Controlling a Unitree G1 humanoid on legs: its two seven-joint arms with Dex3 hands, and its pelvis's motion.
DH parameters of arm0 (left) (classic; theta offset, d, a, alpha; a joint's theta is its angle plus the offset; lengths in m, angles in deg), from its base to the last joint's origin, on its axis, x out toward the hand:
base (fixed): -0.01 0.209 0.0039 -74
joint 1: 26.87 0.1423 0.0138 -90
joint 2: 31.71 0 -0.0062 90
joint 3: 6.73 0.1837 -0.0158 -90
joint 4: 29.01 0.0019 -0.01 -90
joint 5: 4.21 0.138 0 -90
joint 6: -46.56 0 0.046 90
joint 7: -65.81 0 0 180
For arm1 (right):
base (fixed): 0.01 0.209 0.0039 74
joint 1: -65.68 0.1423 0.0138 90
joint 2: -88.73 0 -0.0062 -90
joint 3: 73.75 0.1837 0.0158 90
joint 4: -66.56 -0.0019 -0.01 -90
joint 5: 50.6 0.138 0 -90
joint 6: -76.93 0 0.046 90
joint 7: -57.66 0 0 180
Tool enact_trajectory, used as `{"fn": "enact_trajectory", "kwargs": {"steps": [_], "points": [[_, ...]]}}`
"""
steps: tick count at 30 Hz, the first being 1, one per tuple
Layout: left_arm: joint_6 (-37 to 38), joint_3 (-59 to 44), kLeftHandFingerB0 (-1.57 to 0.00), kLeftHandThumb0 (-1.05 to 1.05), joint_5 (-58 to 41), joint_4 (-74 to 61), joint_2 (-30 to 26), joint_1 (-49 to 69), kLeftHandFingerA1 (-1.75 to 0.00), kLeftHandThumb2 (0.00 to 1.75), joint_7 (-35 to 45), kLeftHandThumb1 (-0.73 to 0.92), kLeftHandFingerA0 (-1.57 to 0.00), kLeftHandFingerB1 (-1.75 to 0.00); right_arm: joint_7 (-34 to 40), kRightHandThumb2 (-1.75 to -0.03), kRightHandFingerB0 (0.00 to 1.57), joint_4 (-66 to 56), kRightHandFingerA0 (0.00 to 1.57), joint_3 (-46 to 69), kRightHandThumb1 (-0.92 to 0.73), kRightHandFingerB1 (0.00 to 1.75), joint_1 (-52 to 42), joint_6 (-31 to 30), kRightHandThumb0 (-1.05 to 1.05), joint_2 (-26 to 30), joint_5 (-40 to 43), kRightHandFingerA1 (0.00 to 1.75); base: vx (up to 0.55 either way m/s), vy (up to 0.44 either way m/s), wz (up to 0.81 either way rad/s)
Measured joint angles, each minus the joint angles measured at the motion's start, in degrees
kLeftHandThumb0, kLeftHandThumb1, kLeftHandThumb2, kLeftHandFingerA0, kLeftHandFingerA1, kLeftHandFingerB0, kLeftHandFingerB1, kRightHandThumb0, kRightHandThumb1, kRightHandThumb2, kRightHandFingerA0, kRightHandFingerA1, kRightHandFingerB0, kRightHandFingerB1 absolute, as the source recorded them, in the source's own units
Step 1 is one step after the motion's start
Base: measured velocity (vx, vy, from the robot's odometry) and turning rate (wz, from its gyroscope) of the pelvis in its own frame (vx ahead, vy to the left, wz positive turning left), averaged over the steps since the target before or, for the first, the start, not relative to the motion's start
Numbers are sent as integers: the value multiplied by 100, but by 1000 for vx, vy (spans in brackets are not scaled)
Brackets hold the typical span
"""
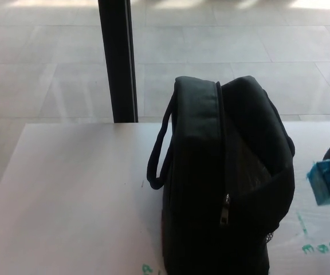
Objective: The robot uses its right hand to pick up the cube kept on the middle of the desk and put it inside the bag next to it
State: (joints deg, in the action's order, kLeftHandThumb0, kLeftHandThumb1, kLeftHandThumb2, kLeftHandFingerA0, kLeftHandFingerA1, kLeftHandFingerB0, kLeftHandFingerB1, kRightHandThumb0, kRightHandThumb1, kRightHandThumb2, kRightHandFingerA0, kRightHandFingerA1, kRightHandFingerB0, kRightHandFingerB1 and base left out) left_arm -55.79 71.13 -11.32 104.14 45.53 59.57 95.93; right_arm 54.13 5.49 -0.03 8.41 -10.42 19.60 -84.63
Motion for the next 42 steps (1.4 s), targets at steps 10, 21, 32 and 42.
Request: {"fn": "enact_trajectory", "kwargs": {"steps": [10,21,32,42], "points": [[-3,-69,-20,-76,-18,-59,8,173,-57,87,-14,51,-30,-47,96,-119,93,426,119,1484,-45,125,1373,-20,-21,-173,616,141,0,0,0],[-4,-81,-18,-74,-24,-28,14,177,-55,84,-55,52,-24,-47,-214,-115,73,-846,87,1698,-49,159,1953,-366,-16,-770,1177,175,0,0,0],[-79,-72,-22,-73,-73,-60,20,195,-52,59,-48,65,-32,-38,-823,-121,84,-2397,93,620,-46,146,1007,-311,-24,-929,1135,172,0,0,0],[-87,-68,-17,-75,-80,64,7,102,-57,87,-34,51,-27,-47,-1180,-109,79,-2654,90,343,-47,152,511,61,-21,-558,1012,174,0,0,0]]}}
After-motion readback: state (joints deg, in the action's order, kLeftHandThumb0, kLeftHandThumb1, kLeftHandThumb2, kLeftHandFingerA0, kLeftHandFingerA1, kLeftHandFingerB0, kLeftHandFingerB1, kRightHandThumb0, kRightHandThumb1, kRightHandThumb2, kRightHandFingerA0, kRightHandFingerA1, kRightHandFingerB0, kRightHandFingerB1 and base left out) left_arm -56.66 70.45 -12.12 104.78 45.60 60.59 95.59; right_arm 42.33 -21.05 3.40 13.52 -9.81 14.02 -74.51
